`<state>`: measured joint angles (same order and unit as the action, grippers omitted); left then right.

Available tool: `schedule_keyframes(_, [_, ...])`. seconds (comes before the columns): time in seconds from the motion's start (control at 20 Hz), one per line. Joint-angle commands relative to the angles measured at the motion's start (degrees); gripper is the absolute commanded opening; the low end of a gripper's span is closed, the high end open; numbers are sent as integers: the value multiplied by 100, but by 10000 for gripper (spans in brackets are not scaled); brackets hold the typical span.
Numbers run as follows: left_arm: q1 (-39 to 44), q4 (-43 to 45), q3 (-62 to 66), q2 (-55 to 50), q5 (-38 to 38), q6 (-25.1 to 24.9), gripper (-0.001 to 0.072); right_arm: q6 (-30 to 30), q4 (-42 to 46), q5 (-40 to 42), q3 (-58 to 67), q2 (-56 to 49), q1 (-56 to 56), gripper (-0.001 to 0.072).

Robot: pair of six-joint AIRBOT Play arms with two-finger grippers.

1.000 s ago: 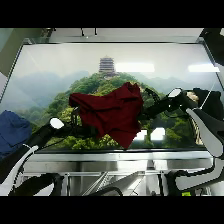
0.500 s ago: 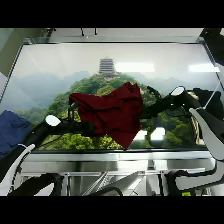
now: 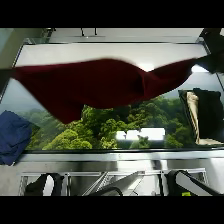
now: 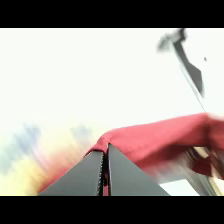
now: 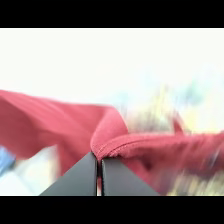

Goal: Fold the shirts.

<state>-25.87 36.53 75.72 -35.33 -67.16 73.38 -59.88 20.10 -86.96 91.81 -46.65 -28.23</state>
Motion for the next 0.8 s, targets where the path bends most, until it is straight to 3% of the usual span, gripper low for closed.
schedule_keyframes(0.0, [-811, 1154, 1423, 643, 704, -15, 13, 160, -437, 352, 1438, 529, -654, 18])
schedule_keyframes(0.1, [-208, 3097, 2116, 616, 1073, 466, 13, 160, -22, 619, 2337, 498, -658, 19])
schedule_keyframes(0.2, [737, 4634, 2651, 374, 560, 697, 13, 168, 131, 785, 2778, 411, -667, 19])
schedule_keyframes(0.35, [2337, 5796, 2695, -361, -415, 728, 13, 302, 26, 741, 2426, 76, -667, 18])
schedule_keyframes(0.45, [3163, 6376, 2345, -1003, -393, 844, 13, 328, -168, 549, 1875, -343, -612, 18])
schedule_keyframes(0.6, [3244, 6422, 2044, -2286, -177, 914, 13, 616, 236, 627, 737, -1132, 297, 18])
schedule_keyframes(0.75, [2601, 5335, 1971, -3803, 4, 562, 13, 612, 1318, 1182, 20, -2120, 935, 18])
